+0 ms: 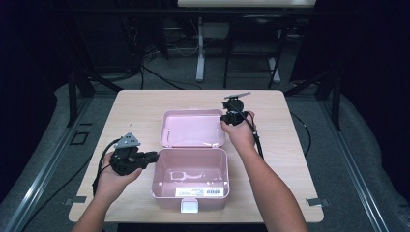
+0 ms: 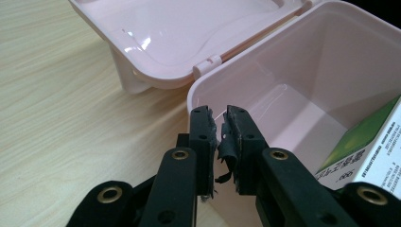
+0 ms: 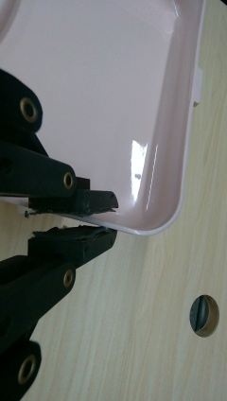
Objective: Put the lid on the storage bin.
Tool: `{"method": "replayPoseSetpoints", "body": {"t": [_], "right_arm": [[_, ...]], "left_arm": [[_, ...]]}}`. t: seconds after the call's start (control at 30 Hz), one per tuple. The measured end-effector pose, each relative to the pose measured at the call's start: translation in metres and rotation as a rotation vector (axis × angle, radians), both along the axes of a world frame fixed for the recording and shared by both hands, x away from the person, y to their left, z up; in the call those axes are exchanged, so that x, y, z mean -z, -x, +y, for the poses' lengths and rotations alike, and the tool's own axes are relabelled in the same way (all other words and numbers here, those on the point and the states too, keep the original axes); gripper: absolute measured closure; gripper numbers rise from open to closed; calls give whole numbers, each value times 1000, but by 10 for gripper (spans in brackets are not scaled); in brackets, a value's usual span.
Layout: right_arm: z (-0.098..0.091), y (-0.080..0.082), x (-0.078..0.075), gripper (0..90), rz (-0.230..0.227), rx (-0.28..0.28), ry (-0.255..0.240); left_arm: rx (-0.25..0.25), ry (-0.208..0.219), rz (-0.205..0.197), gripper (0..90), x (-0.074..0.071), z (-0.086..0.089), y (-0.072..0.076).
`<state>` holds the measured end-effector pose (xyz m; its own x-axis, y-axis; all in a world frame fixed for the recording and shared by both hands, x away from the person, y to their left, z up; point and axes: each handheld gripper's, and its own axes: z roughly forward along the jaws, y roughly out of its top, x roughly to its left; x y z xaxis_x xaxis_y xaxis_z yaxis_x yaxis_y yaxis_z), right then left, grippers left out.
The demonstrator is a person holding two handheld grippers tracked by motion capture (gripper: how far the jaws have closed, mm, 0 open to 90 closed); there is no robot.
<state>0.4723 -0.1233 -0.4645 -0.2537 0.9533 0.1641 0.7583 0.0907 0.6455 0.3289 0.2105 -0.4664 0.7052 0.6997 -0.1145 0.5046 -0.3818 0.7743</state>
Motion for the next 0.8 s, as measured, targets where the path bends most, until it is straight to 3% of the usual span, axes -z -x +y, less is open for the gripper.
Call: {"method": "replayPoseSetpoints", "body": {"t": [0.8], "right_arm": [[1, 12, -26, 839, -62, -13, 33]], "left_arm": [[0, -4, -1, 814, 0, -1, 0]]}}
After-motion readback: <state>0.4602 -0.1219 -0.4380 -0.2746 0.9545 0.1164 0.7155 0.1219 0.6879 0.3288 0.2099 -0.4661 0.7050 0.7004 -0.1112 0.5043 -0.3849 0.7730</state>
